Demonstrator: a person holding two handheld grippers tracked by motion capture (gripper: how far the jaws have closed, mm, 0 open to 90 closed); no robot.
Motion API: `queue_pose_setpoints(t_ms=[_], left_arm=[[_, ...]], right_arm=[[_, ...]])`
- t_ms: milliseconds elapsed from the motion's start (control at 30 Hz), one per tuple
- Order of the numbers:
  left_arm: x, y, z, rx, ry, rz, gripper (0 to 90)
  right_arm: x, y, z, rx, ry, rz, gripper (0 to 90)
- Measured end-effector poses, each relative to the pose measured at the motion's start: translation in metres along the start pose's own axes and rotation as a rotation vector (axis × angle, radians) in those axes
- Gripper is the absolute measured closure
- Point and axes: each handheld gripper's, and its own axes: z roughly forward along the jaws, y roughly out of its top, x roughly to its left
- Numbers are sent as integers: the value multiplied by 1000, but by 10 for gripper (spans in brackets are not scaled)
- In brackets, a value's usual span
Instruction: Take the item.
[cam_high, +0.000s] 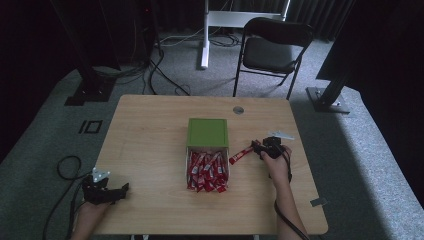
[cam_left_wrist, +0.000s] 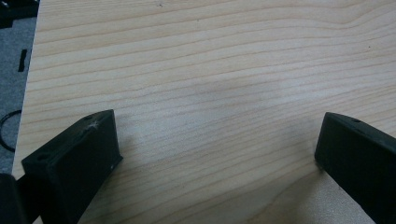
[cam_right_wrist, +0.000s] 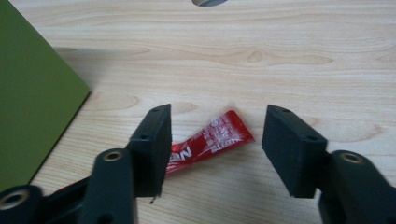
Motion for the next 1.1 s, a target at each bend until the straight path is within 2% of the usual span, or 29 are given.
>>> queue_pose_setpoints(t_ms=[100,167,333,500,700,967,1100], left_arm=[[0,0,0,0,0,0,7],[0,0,0,0,0,0,7],[0,0,0,0,0,0,7],[0,0,0,0,0,0,7],[0,0,0,0,0,0,7],[0,0,0,0,0,0,7],[0,0,0,0,0,0,7]], right_arm=[[-1,2,-3,-17,-5,8,342],[-1,3,-5,-9,-8,3,314],[-4,0,-12,-5,-19,11,272],[-8,-6,-19,-3,-51,8,216],[-9,-13,-30,12,-66,-39,193],[-13,-25,-52,2,-103,-59,182],[-16,-31,-58,21,-113,-83,182]])
